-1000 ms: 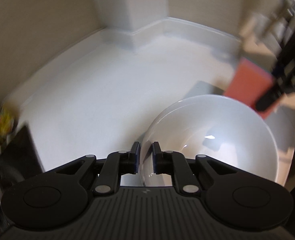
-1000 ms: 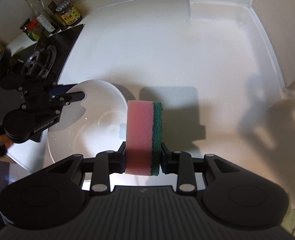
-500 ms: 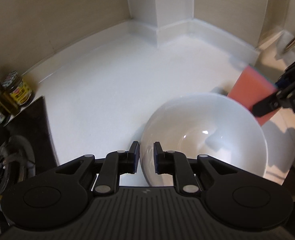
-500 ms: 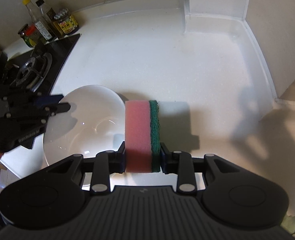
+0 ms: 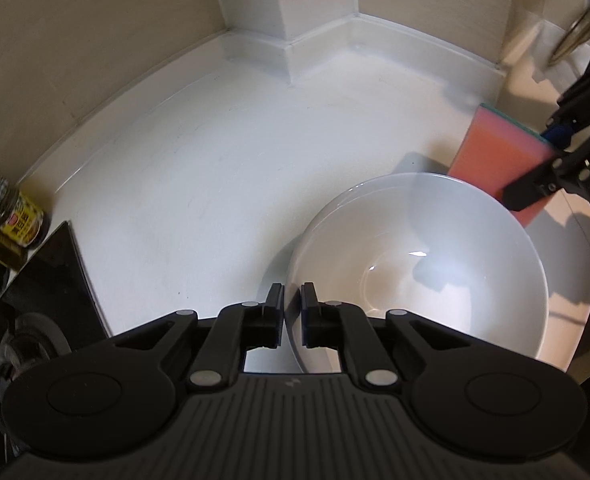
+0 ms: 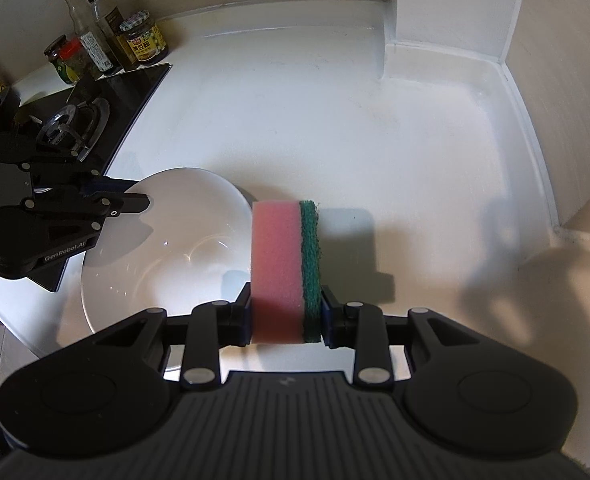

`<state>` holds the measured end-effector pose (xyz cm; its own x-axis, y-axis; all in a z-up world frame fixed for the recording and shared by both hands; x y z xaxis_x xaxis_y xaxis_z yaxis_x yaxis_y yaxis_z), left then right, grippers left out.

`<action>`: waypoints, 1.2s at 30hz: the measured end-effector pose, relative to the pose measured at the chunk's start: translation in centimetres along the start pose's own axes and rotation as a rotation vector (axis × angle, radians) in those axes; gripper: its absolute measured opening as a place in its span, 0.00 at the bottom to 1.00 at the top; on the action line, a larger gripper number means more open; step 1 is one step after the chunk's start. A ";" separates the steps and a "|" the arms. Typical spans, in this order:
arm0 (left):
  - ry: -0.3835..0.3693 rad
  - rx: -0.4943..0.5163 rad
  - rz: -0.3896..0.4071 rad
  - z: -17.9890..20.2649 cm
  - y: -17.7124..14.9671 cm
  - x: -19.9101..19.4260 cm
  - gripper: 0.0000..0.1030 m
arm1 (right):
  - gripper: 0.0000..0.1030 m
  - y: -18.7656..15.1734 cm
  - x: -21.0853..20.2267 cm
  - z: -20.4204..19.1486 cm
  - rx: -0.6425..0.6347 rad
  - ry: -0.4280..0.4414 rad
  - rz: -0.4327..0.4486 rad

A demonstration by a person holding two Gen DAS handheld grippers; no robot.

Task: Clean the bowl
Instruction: 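Hold the bowl with the left gripper while the right tool holds the sponge above its rim, then keep the bowl held with the left gripper while the right tool keeps the sponge beside the rim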

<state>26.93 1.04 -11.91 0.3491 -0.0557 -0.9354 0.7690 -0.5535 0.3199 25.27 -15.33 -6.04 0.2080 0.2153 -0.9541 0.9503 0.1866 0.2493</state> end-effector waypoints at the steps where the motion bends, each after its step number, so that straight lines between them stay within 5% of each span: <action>1: -0.001 0.005 0.001 0.0 0.0 0.0 0.06 | 0.27 0.0 0.0 0.0 -0.005 -0.005 -0.001; 14: -0.001 0.089 0.012 0.1 0.5 0.2 0.06 | 0.27 0.6 0.0 -0.5 -0.080 -0.062 -0.022; 23: -0.037 0.279 0.065 1.5 1.6 0.4 0.08 | 0.27 2.5 0.2 -0.8 -0.147 -0.085 -0.027; 33: -0.042 -0.053 0.106 -0.3 -1.1 -1.8 0.10 | 0.27 1.9 0.2 -0.3 -0.102 -0.029 -0.027; 36: -0.050 -0.078 0.090 0.1 -2.1 -1.8 0.10 | 0.27 1.1 0.0 -0.2 -0.103 -0.019 -0.033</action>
<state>24.65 2.27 -10.95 0.3926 -0.1447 -0.9082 0.7757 -0.4784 0.4115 26.26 -14.95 -5.69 0.1823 0.1898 -0.9647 0.9280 0.2911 0.2326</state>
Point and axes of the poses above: each gripper's, at about its wrist camera, not at the fingertips, and x roughly the way its jaws point, z to its right, y to its top, the point moved 9 cm from there along x, roughly the way its jaws point, and after that the axes turned 11 degrees about -z, right-handed, at the moved point
